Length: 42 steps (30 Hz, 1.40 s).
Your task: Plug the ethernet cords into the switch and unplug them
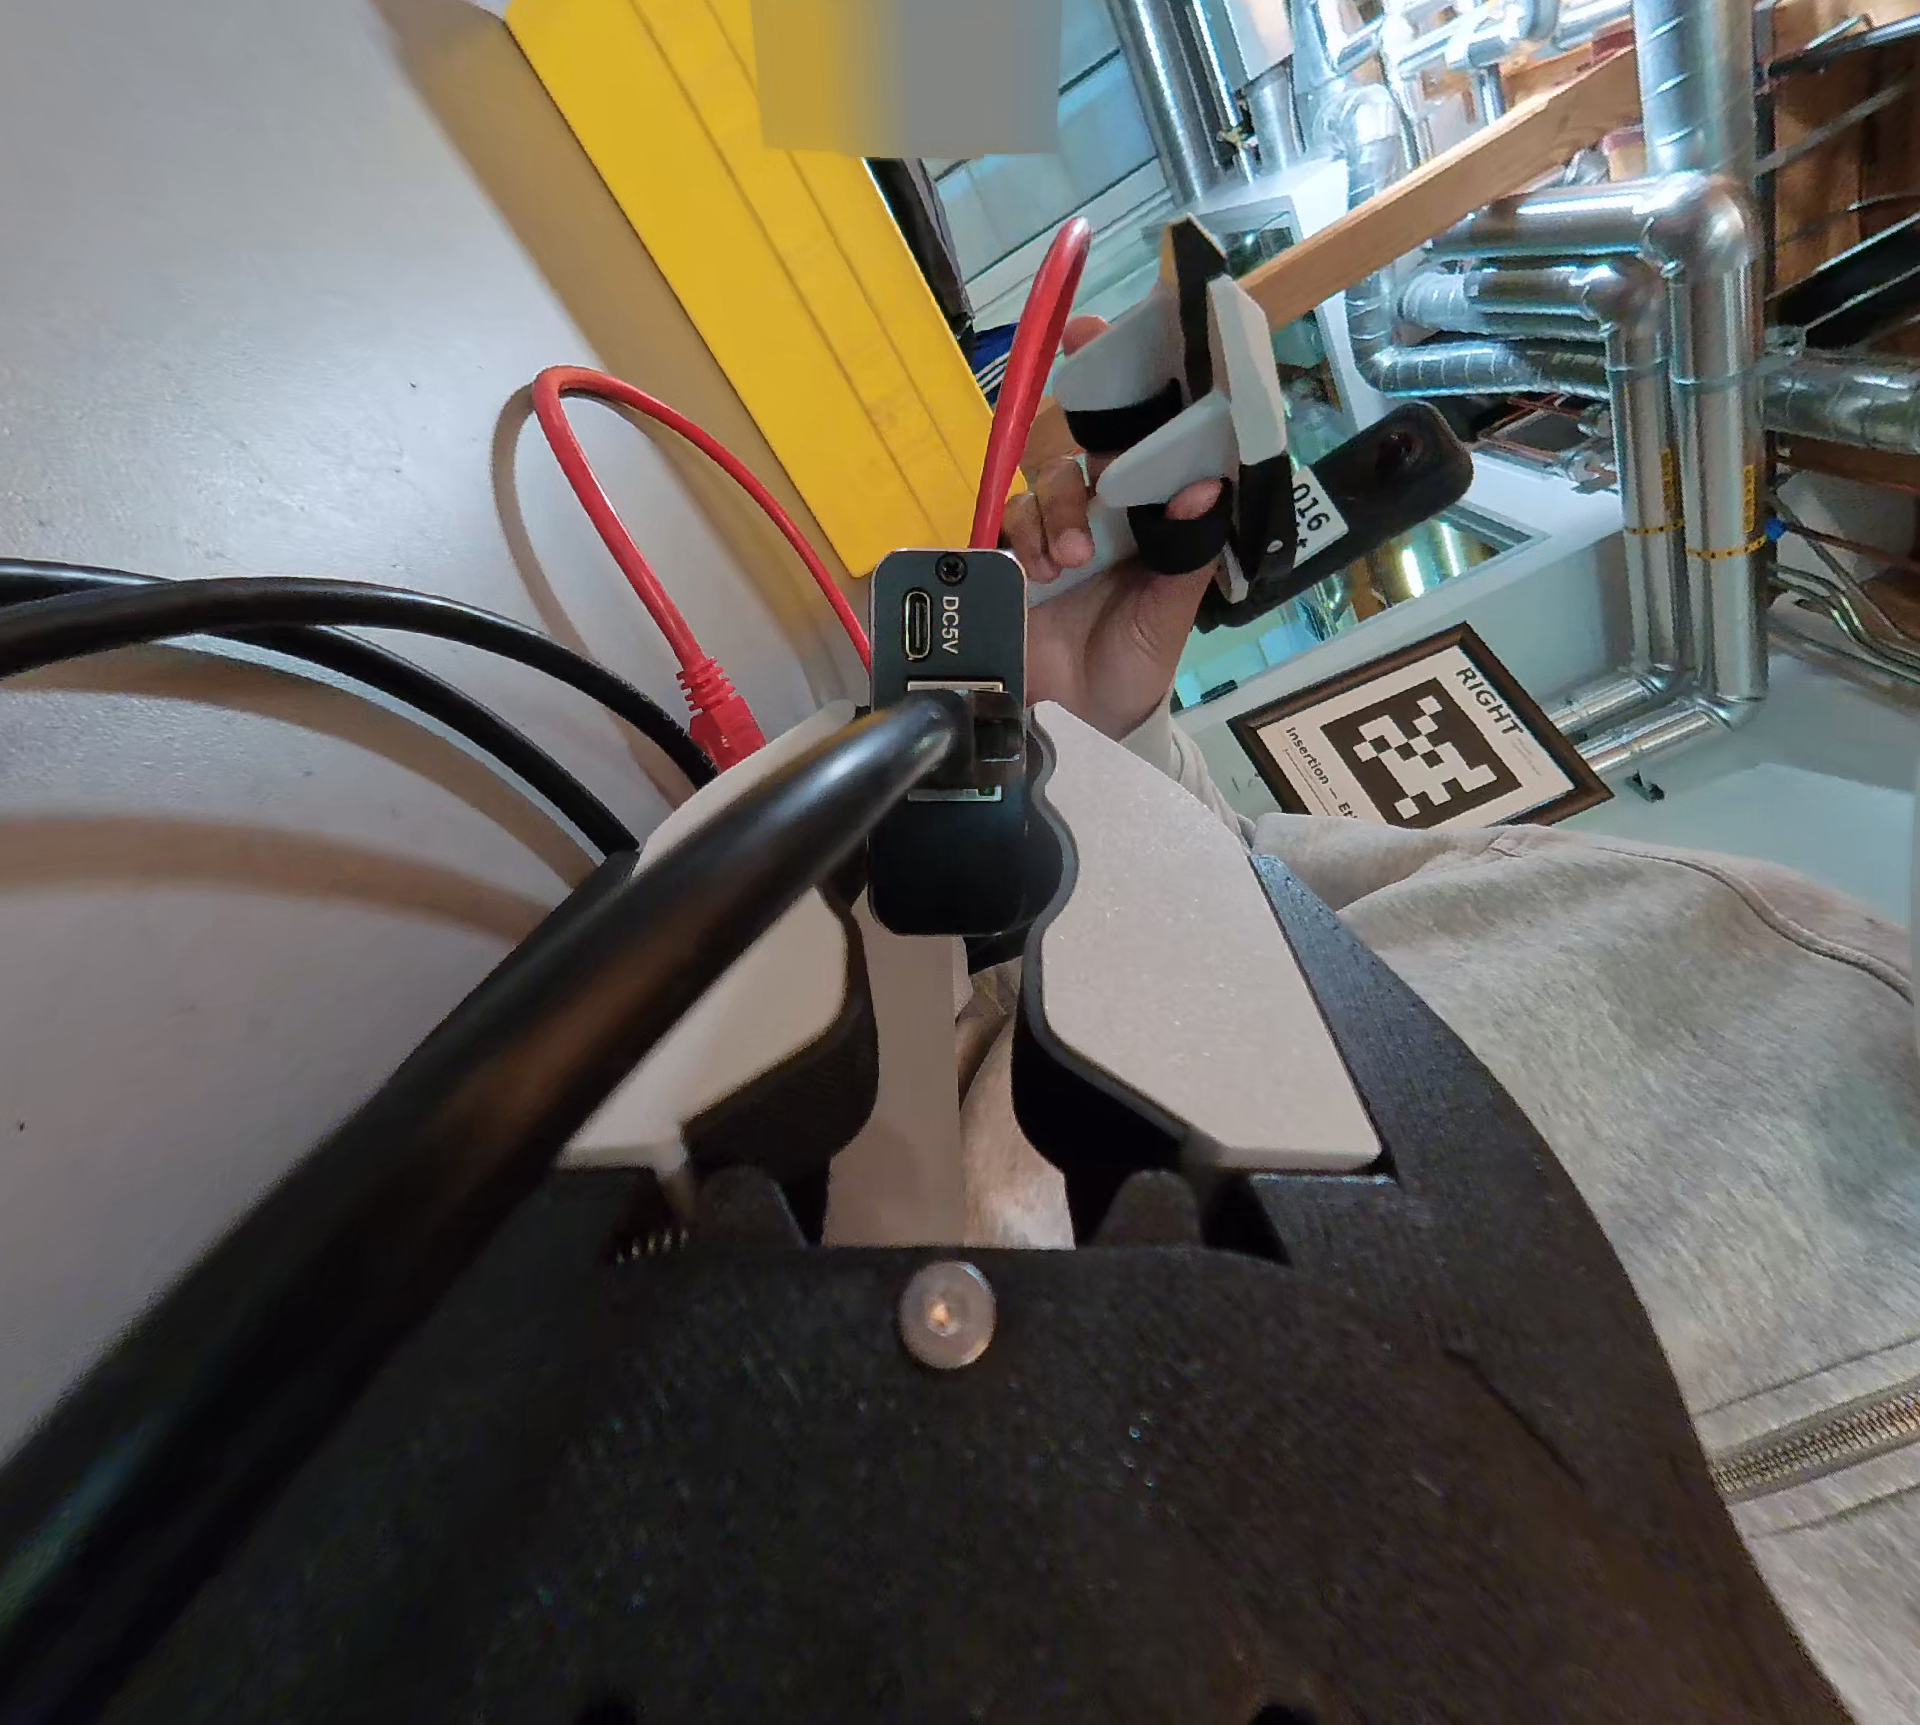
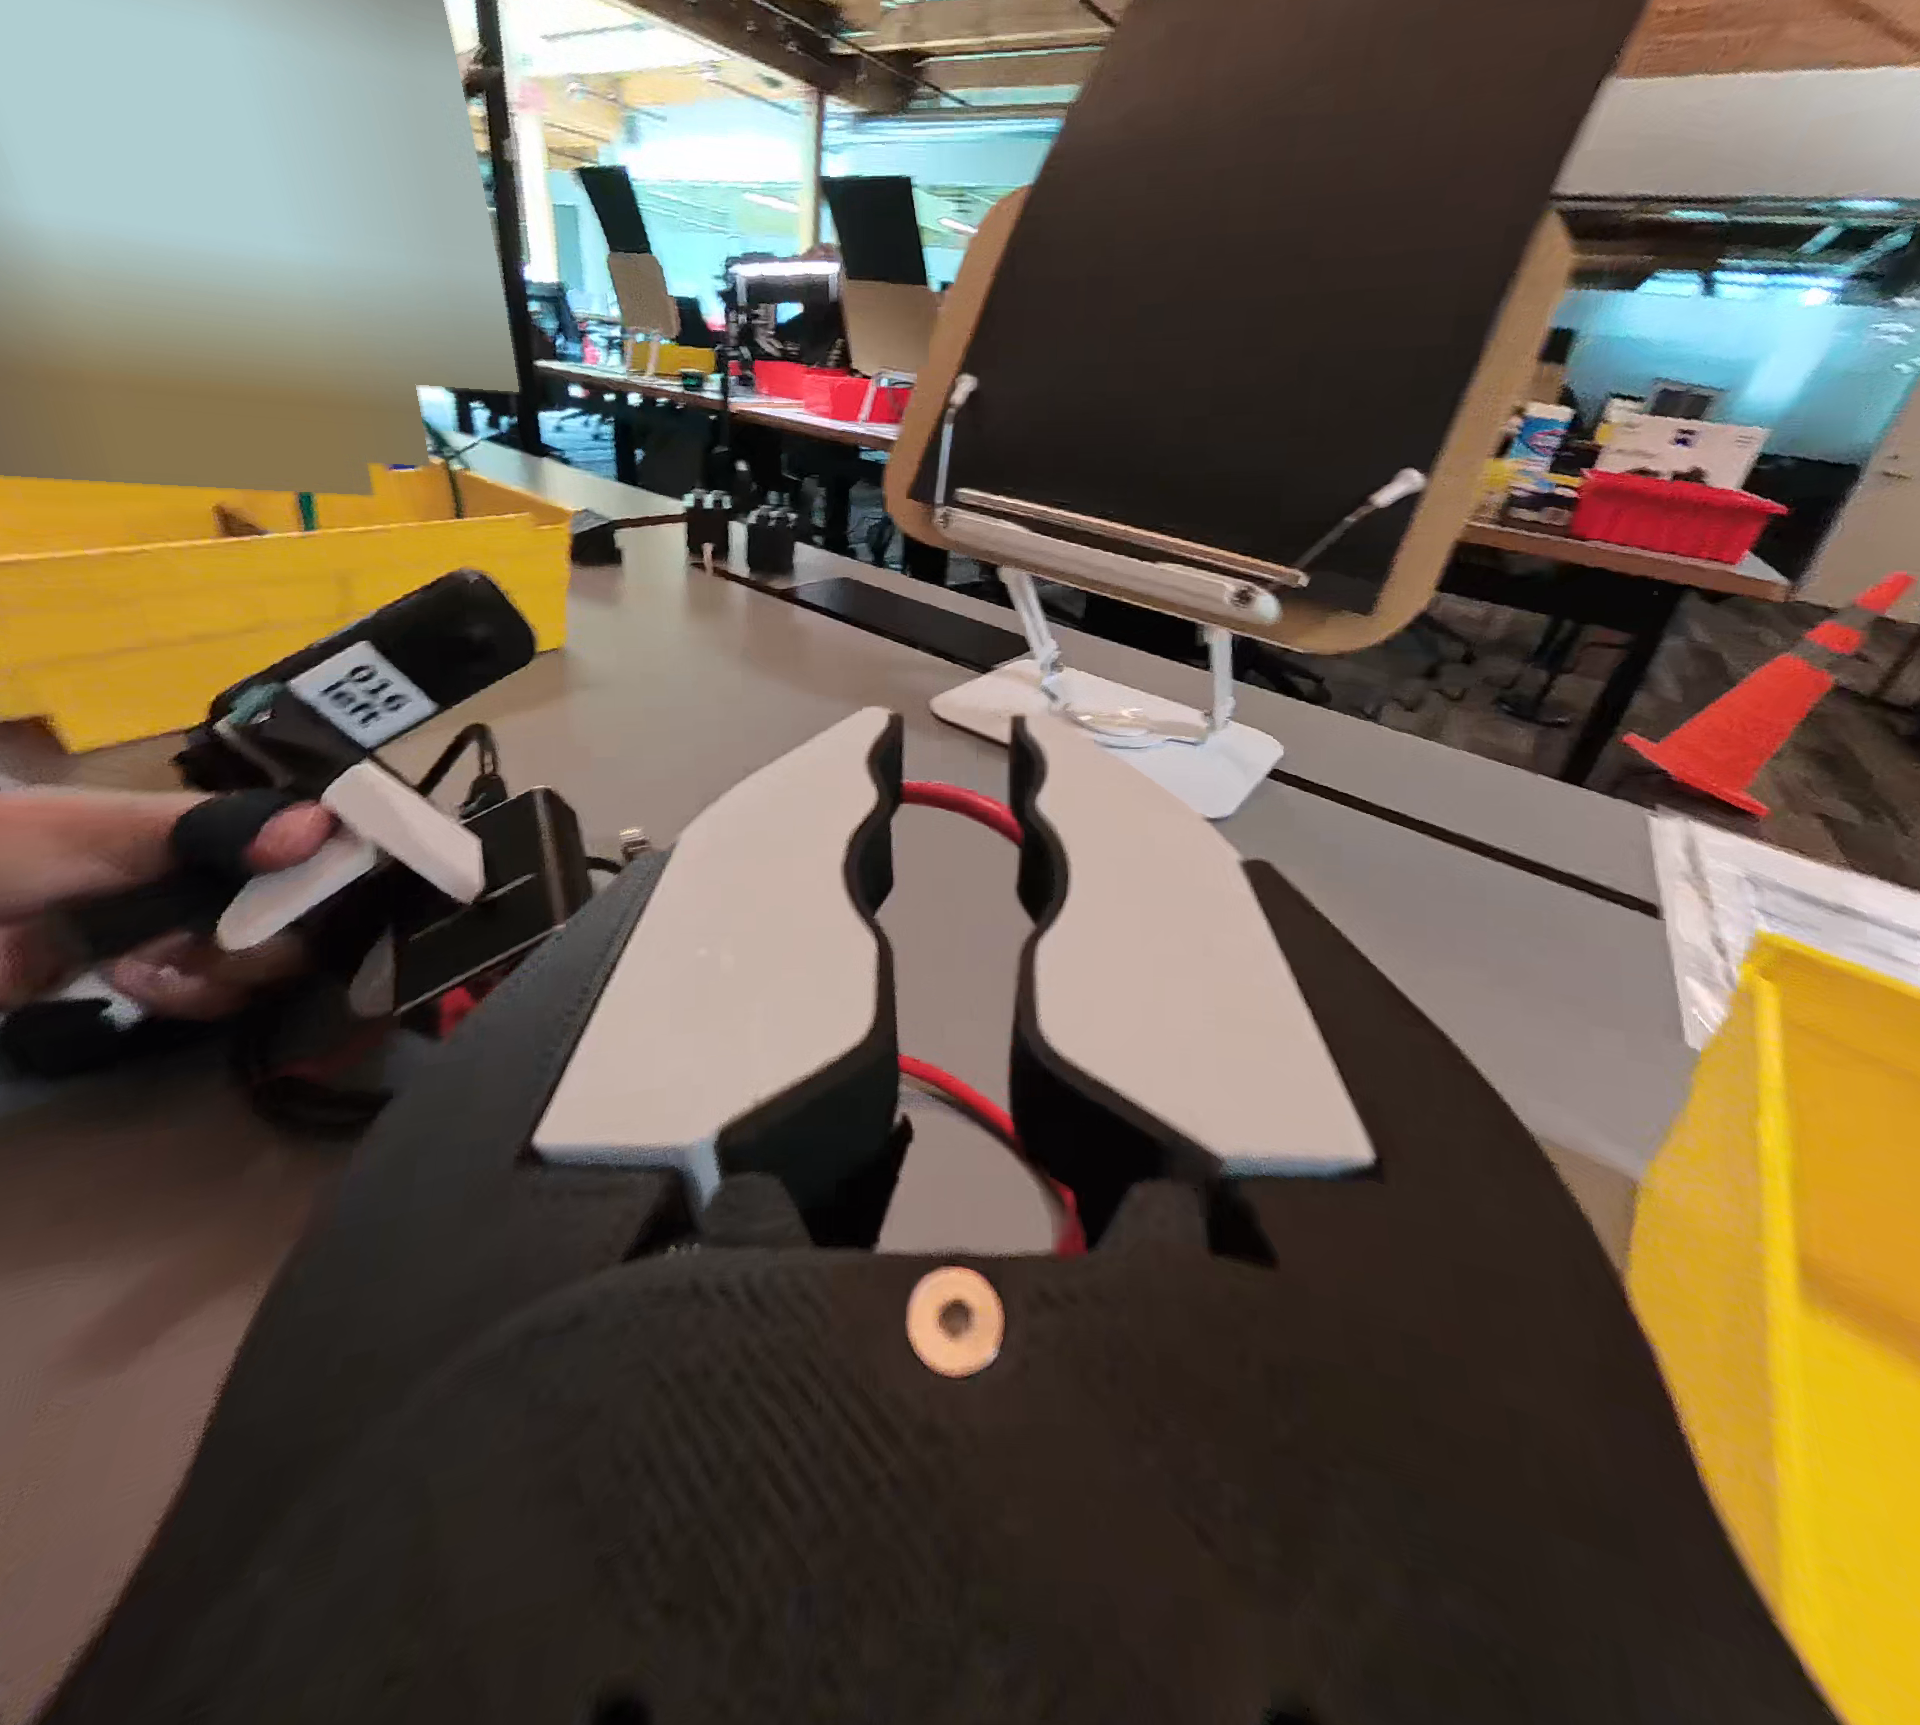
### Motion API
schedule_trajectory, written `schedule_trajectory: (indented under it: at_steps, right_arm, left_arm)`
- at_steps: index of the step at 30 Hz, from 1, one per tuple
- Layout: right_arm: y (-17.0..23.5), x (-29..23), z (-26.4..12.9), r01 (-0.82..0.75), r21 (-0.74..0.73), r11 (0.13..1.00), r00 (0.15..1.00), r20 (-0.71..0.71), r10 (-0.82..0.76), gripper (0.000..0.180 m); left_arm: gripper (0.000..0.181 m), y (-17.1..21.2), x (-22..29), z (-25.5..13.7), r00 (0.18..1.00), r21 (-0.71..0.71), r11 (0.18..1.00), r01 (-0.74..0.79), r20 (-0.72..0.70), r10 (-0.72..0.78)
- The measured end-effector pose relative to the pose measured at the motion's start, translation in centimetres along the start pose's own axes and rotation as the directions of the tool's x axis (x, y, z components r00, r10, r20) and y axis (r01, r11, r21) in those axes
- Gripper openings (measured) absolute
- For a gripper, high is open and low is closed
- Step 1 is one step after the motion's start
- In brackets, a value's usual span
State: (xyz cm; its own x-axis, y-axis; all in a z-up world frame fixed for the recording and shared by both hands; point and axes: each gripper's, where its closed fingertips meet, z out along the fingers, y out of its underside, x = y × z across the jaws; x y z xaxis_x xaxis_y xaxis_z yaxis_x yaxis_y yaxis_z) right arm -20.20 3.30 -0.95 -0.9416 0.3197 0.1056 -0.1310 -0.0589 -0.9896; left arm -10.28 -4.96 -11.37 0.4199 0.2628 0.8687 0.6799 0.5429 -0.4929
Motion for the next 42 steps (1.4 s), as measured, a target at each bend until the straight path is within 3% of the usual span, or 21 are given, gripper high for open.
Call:
schedule_trajectory:
  at_steps: [7,11,22,33,42]
  right_arm:
    - [2.5,0.2,1.0,-0.018,-0.118,0.993,1.0,0.0,0.018,0.043]
    - [3.8,-0.1,1.5,0.048,-0.188,0.981,0.999,-0.003,-0.049,0.043]
    - [4.8,-0.4,1.7,0.003,-0.217,0.976,1.0,0.024,0.003,0.042]
    - [5.1,-2.1,2.2,0.209,-0.248,0.946,0.978,0.053,-0.202,0.045]
    - [10.3,0.1,2.1,0.055,-0.484,0.873,0.998,0.001,-0.062,0.055]
  left_arm:
    - [0.023,-0.1,-0.5,-0.2,0.999,0.007,1.0,0.024,0.027,-0.024]
    - [0.022,-0.1,-0.9,-0.4,0.998,0.01,0.999,0.043,0.046,-0.043]
    - [0.022,0.2,-1.9,-0.7,0.992,0.0,0.998,0.063,0.113,-0.063]
    - [0.022,0.1,-1.9,-0.7,0.992,0.003,0.998,0.064,0.107,-0.064]
    - [0.027,-0.6,-0.7,-0.8,0.998,0.039,0.997,0.067,0.003,-0.067]
